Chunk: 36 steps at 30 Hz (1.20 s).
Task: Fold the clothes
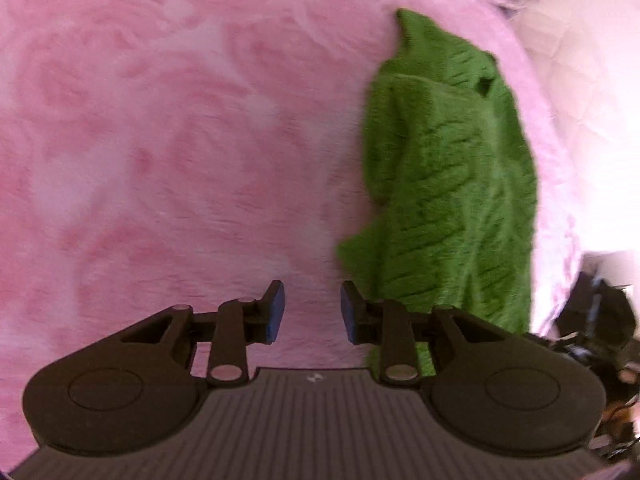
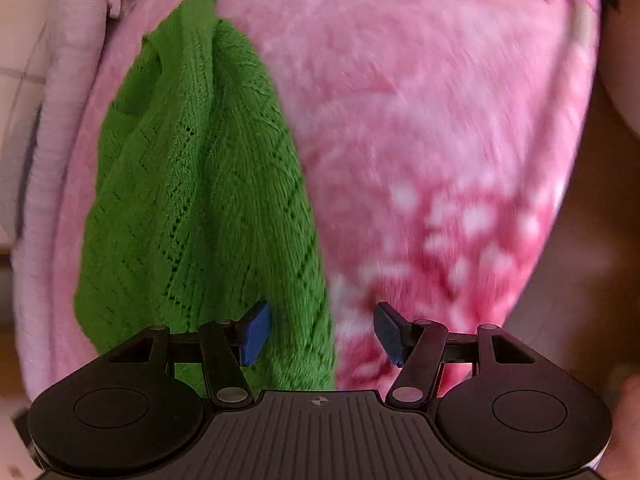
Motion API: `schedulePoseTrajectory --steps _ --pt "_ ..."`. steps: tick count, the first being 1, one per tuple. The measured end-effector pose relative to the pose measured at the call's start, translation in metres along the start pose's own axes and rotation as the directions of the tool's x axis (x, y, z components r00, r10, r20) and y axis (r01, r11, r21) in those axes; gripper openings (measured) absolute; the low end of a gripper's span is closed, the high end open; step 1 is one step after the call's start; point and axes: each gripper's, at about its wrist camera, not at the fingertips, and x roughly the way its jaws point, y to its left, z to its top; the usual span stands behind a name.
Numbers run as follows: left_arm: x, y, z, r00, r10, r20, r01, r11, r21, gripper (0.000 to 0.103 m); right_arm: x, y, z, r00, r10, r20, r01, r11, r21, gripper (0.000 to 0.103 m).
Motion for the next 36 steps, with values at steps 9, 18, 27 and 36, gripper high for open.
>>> schedulePoseTrajectory --steps 9,18,27,36 --pt "0.023 -0.029 0.013 0.988 -0.120 0.099 0.100 0.977 0.188 0.003 0.010 0.016 -0.025 0.993 0.027 0.111 -0.027 1.000 -0.003 0.026" --pt "-0.156 0.012 -0.045 0.886 -0.300 0.353 0.296 0.953 0.065 0.003 -0.071 0.047 -0.047 0.905 0.301 0.301 -0.278 0.953 -0.119 0.006" --pt "-0.130 0.093 -0.119 0.994 0.107 -0.020 -0.109 0.987 -0.116 0.000 -0.049 0.015 -0.111 0.971 -0.132 0.200 0.122 0.991 0.061 0.024" --pt "-0.065 0.044 -0.081 0.994 -0.101 0.029 0.100 0.995 0.023 0.031 -0.042 0.003 -0.140 0.958 -0.049 0.281 0.050 0.999 0.004 0.049"
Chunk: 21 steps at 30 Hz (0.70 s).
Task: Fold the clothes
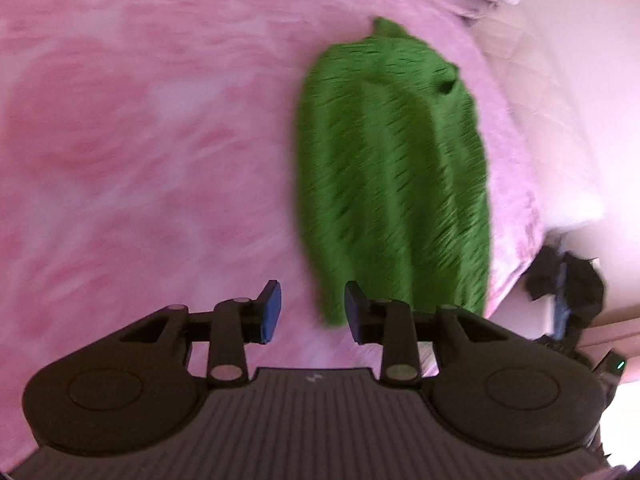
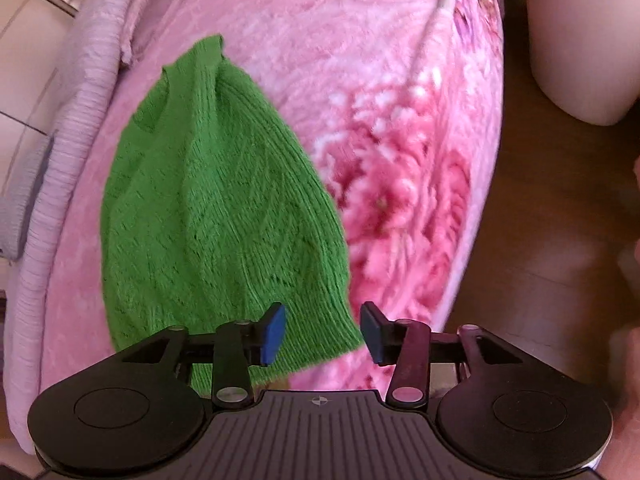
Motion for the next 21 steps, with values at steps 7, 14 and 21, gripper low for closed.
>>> schedulePoseTrajectory --steps 7,14,21 --pt "0.066 0.008 0.024 0.999 -0.039 -0.025 0.034 0.985 -0.172 0.026 0.030 0.000 0.017 0.998 0.020 0.056 -0.018 0.999 -0.027 0.052" --pt "-0.002 -0.011 0.022 0.992 -0.036 0.125 0.033 0.999 0.025 0.003 0.027 0.019 0.019 0.999 -0.005 0.051 0.012 0.991 -0.137 0.007" --pt "-0.026 0.008 -0.025 0.987 0.163 -0.007 -0.163 0.986 0.044 0.003 -0.003 -0.025 0.025 0.993 -0.094 -0.073 0.086 0.991 -0.105 0.008"
